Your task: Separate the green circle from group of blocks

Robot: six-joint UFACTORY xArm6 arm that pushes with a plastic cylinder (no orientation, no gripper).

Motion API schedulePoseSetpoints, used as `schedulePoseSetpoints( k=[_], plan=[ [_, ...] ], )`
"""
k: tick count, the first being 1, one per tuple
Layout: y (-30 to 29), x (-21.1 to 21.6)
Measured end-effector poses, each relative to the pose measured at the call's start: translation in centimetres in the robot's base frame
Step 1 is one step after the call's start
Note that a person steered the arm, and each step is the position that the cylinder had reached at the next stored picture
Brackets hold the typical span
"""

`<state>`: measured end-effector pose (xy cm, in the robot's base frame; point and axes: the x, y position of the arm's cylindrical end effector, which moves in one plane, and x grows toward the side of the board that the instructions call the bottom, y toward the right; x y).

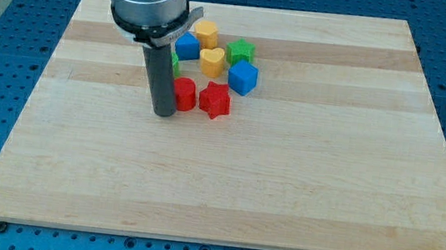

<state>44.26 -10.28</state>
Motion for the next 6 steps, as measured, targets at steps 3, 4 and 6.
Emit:
schedulePoseSetpoints(
  k=[3, 4, 6],
  plan=[
    [-0.1, -5.6],
    [-1.5, -6.3],
    [-1.5, -10.3]
  ],
)
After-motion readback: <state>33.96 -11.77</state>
